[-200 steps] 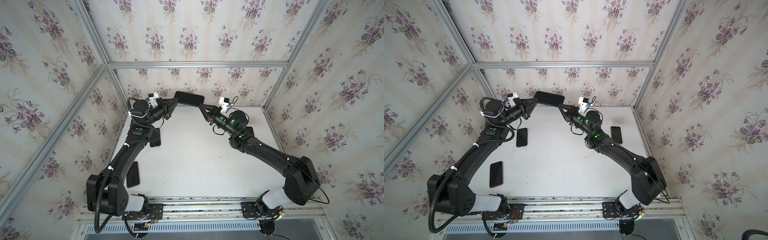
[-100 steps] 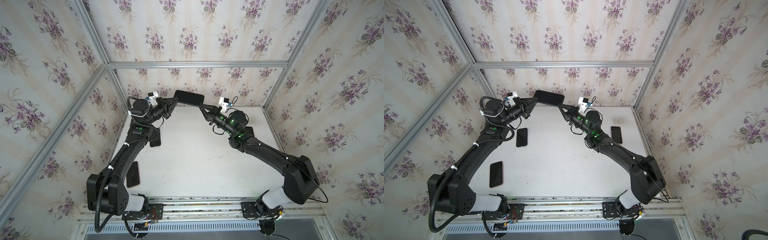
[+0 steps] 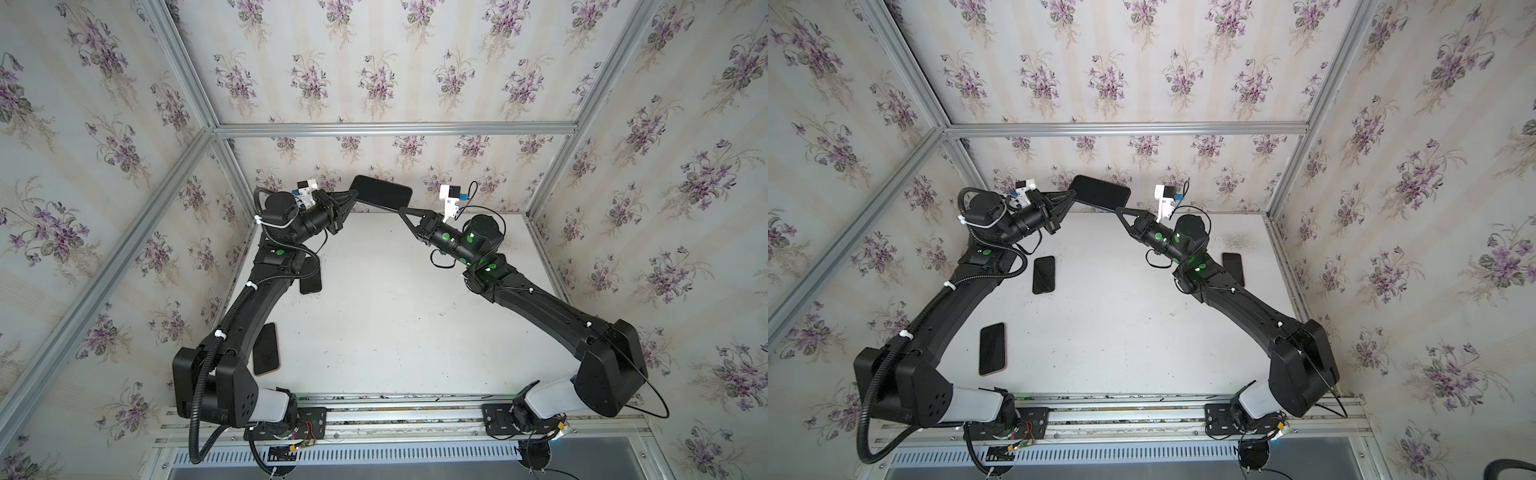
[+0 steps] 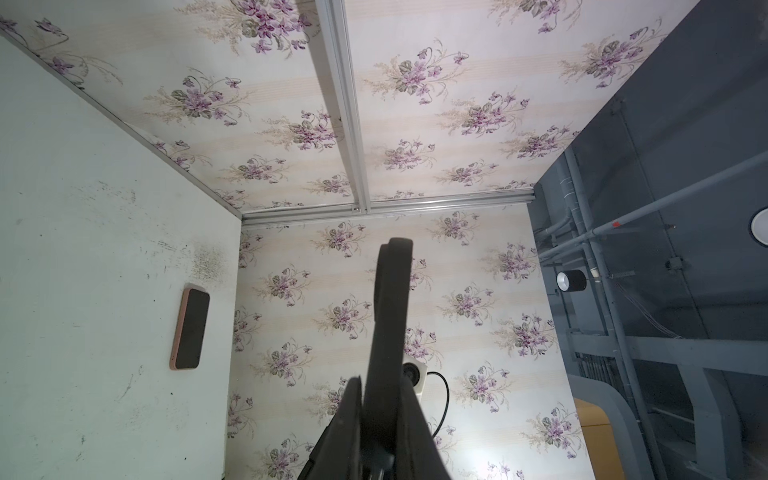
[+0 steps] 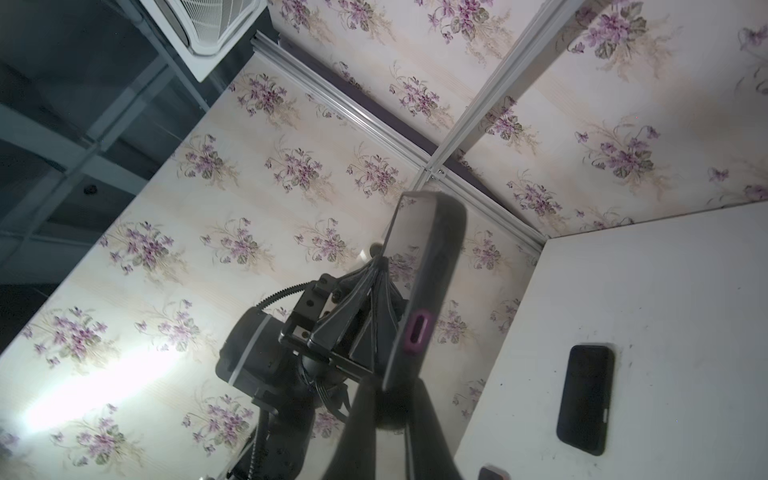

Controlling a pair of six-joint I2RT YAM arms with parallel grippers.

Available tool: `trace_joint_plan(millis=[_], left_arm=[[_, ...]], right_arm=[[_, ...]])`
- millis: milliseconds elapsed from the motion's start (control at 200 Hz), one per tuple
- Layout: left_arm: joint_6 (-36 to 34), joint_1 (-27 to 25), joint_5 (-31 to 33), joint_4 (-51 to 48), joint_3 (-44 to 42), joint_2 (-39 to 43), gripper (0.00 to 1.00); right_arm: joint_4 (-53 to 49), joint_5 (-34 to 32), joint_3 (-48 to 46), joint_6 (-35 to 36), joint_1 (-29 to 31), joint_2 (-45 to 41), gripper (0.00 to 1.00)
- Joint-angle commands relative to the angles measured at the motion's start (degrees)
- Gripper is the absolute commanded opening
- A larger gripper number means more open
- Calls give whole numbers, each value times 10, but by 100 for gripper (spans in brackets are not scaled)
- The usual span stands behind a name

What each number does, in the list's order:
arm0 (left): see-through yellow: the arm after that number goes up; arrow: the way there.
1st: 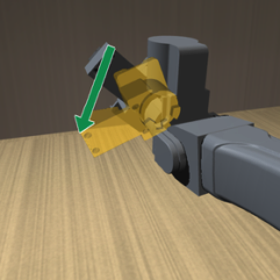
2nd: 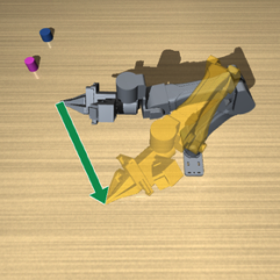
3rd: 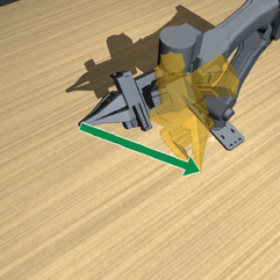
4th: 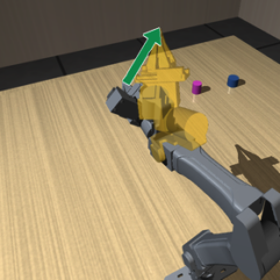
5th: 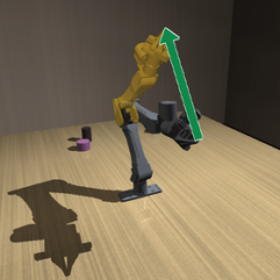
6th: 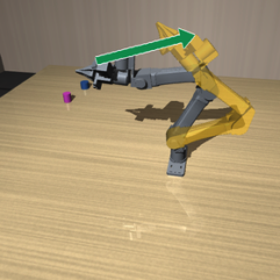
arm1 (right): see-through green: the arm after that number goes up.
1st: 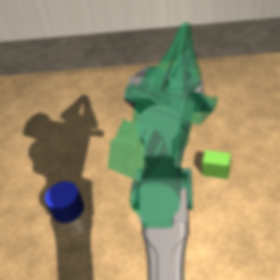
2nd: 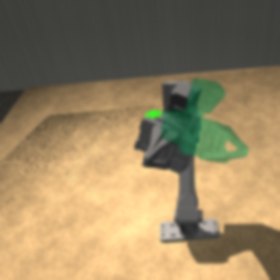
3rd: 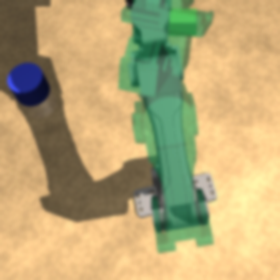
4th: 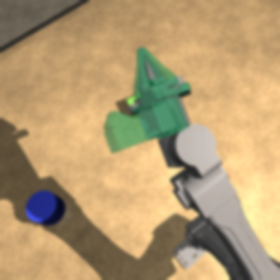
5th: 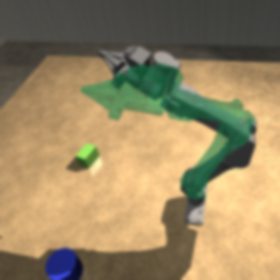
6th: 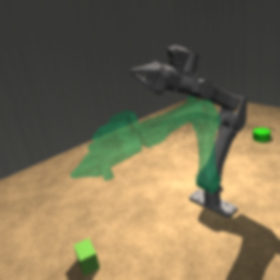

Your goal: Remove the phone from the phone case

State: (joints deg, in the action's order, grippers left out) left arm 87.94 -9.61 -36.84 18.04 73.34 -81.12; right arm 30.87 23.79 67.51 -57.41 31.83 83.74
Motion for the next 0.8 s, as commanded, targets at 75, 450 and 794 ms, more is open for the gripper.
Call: trace_joint_plan(millis=[75, 450, 794], left_arm=[[43, -10, -38, 22, 14, 3, 0], [22, -19, -67, 8, 37, -1, 0], [20, -22, -78, 8, 57, -8, 0]], right_arm=[[-143, 41, 30, 240, 3, -8, 0], [-161, 9, 37, 374, -3, -30, 0], [-145, 29, 36, 420, -6, -34, 10]])
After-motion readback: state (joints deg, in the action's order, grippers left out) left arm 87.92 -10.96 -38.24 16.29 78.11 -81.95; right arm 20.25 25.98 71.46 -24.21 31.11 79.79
